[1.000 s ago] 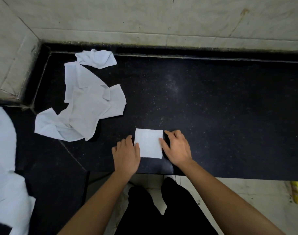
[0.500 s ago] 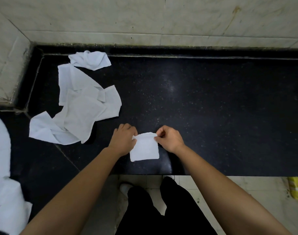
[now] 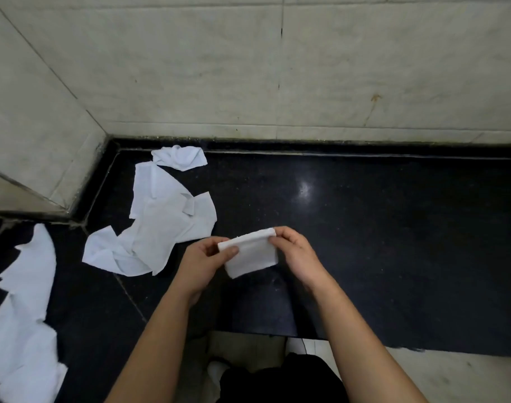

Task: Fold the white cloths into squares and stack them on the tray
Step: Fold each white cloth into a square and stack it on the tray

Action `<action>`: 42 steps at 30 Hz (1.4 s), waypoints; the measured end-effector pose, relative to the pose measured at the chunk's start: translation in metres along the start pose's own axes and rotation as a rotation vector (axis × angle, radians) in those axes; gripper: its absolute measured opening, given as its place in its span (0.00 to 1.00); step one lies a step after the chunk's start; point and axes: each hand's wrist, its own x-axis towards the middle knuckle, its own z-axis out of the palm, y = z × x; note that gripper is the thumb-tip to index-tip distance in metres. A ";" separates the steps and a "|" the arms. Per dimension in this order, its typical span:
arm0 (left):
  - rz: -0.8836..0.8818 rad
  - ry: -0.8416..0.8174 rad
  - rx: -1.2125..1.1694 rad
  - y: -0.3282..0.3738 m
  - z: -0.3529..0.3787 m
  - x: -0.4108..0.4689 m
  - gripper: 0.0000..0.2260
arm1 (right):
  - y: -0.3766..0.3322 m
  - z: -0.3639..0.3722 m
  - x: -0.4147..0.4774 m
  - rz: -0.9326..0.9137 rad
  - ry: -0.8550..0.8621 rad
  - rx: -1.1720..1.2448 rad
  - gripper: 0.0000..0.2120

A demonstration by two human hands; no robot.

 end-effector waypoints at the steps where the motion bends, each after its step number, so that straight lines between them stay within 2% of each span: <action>1: 0.010 -0.020 -0.044 0.011 0.002 -0.003 0.08 | -0.010 -0.003 -0.001 -0.027 -0.009 0.023 0.08; 7: 0.087 -0.064 -0.189 0.056 0.014 -0.003 0.08 | -0.055 -0.022 -0.012 -0.094 -0.023 0.018 0.07; 12: 0.083 -0.190 -0.154 0.059 0.036 0.013 0.10 | -0.058 -0.043 -0.033 0.013 0.089 0.093 0.09; 14: 0.033 -0.285 -0.125 0.054 0.050 0.021 0.13 | -0.051 -0.058 -0.050 0.089 0.100 0.161 0.10; 18: -0.033 -0.594 -0.022 0.049 0.098 0.022 0.21 | -0.027 -0.100 -0.097 0.184 0.158 0.275 0.17; 20: -0.028 -0.659 0.024 0.049 0.121 0.015 0.21 | -0.018 -0.116 -0.120 0.212 0.215 0.285 0.17; 25: 0.016 -0.800 0.086 0.062 0.198 -0.015 0.21 | 0.000 -0.164 -0.188 0.173 0.423 0.383 0.11; 29: 0.075 -0.886 0.120 0.074 0.268 -0.047 0.22 | 0.010 -0.212 -0.239 0.087 0.518 0.452 0.09; 39: 0.308 -0.974 0.249 0.091 0.501 -0.155 0.22 | 0.045 -0.401 -0.380 -0.048 0.643 0.476 0.04; 42: 0.355 -0.983 0.261 0.097 0.559 -0.191 0.22 | 0.046 -0.453 -0.420 -0.079 0.660 0.495 0.06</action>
